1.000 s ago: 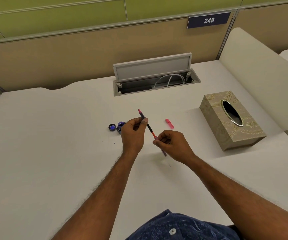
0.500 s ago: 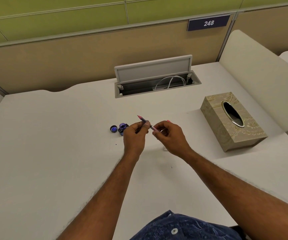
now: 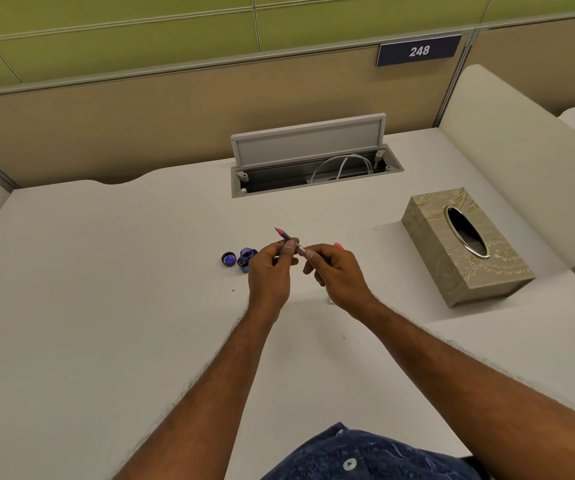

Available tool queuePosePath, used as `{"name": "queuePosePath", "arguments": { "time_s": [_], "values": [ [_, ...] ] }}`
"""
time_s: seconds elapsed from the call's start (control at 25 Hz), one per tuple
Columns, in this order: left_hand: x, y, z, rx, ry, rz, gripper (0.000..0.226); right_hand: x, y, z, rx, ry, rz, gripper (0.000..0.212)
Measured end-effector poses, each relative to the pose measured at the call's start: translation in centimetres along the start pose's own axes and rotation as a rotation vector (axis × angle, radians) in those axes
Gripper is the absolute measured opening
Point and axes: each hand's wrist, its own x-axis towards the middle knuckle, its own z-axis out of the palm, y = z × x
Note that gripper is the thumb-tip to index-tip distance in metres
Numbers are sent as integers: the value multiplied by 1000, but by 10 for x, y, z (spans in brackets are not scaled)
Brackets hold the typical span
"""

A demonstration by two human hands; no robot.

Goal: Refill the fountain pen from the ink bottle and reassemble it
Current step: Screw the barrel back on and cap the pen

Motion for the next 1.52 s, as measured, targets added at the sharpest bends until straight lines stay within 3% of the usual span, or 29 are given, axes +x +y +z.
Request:
{"name": "queuePosePath", "arguments": {
  "time_s": [0.2, 0.32, 0.48, 0.64, 0.8, 0.96, 1.28, 1.44, 1.52],
  "values": [
    [1, -3, -3, -14, -4, 5, 27, -1, 5, 4, 8, 0, 65, 25],
    [1, -3, -4, -29, -2, -3, 26, -2, 4, 6, 21, 34, 63, 9],
    [4, -5, -6, -16, -22, 1, 29, -3, 3, 9, 196, -39, 164, 38],
    [4, -7, -6, -35, -14, -18, 29, -5, 6, 11, 125, -30, 133, 20],
    [3, -5, -6, -41, -3, -14, 26, -4, 10, 12, 91, 42, 93, 15],
    [3, -5, -5, -4, -4, -3, 29, -6, 5, 13, 171, 23, 168, 44],
    [5, -5, -4, -26, -2, -1, 28, -7, 6, 9, 41, 82, 74, 14],
    [5, -3, -4, -2, 3, 18, 30, -9, 0, 10, 69, 38, 107, 42],
    [5, -3, -4, 6, 3, 18, 30, -9, 0, 10, 79, 36, 106, 43]
  ]
}}
